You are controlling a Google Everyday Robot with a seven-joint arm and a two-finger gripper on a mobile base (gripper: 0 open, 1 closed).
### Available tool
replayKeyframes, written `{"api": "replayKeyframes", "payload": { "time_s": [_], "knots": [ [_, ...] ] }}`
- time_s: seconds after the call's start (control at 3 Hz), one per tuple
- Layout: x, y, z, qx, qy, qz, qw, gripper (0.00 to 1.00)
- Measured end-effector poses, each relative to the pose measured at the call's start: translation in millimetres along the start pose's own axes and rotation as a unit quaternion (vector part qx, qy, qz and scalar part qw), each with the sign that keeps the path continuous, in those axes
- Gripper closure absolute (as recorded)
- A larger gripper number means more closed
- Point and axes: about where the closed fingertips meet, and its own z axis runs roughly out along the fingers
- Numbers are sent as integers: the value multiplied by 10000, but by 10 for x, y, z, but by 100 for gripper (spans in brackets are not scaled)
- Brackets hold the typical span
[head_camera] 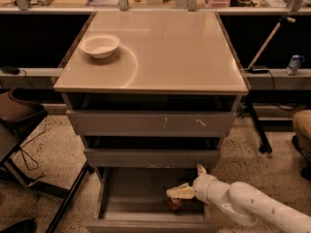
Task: Pick coke can from bottom drawer and place on counter
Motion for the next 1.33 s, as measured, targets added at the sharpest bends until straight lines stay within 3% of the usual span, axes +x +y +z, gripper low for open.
{"api": "replayKeyframes", "payload": {
  "time_s": [0.33,0.67,1.0,1.33],
  "knots": [
    [311,145,517,-245,198,263,9992,0],
    [509,221,963,-276,229,692,9970,0],
    [652,134,1280,56,110,986,9950,0],
    [724,130,1314,117,138,1051,9943,0]
  ]
}}
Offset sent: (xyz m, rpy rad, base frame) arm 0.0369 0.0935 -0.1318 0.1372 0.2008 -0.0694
